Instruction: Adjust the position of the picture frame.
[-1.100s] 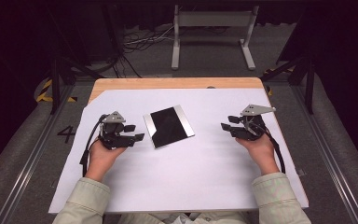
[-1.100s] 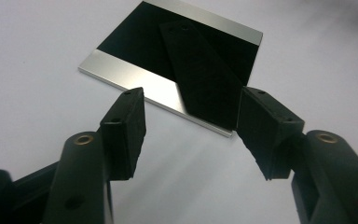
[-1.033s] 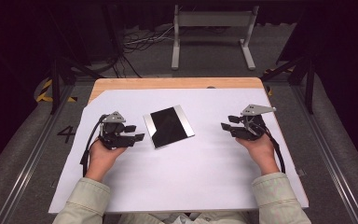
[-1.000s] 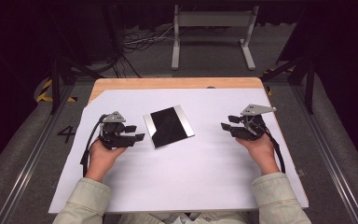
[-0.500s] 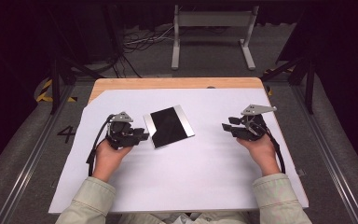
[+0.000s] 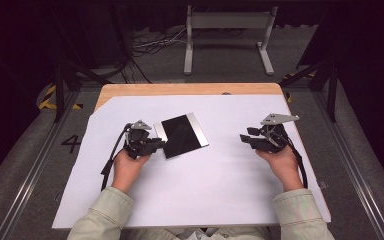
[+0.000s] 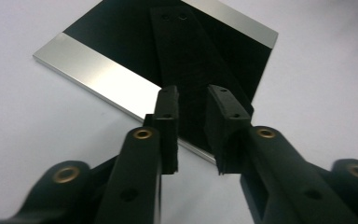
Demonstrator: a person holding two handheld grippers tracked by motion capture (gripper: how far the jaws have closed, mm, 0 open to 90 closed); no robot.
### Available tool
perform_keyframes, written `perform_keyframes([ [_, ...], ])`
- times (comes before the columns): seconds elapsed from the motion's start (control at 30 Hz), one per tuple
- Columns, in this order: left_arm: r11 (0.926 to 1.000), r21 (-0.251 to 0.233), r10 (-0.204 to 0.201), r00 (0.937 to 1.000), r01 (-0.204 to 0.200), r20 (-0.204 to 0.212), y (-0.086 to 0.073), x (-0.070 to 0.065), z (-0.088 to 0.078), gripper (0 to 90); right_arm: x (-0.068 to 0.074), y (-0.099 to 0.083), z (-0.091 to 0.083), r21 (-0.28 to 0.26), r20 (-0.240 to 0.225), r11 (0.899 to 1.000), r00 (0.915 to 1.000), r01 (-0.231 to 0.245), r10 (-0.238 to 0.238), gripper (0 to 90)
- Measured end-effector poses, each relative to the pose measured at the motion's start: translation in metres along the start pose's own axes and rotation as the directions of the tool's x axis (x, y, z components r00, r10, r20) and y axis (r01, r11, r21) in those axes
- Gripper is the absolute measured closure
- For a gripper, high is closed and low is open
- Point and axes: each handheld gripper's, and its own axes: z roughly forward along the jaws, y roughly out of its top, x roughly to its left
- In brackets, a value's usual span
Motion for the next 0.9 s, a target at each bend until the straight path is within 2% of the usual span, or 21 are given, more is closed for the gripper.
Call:
perform_keyframes([
  [0.17,0.9999,0.014,-0.008,0.9996,0.008,-0.026,0.003,0.003,0.006,85.1,0.0,-0.004,-0.007,0.009,0.006,1.0,1.0,0.002,-0.002,69.6],
  [0.33,0.9998,0.017,-0.013,0.9988,0.013,-0.048,0.005,0.005,0.011,87.7,0.004,-0.007,-0.006,0.042,-0.002,0.999,0.9999,0.016,-0.015,75.7],
  [0.57,0.9996,0.025,-0.014,0.9976,0.016,-0.068,0.005,0.008,0.019,89.1,0.007,-0.009,-0.004,0.048,-0.018,0.999,0.9998,0.013,-0.012,76.1],
  [0.7,0.9987,0.033,-0.037,0.9979,0.039,-0.053,0.005,0.011,0.021,89.7,0.008,-0.01,-0.007,0.05,-0.015,0.999,0.9999,0.008,-0.007,76.0],
  [0.9,0.9976,0.053,-0.043,0.9983,0.045,-0.039,0.004,0.012,0.024,89.9,0.008,-0.01,-0.007,0.045,-0.014,0.999,0.9999,0.01,-0.009,75.5],
])
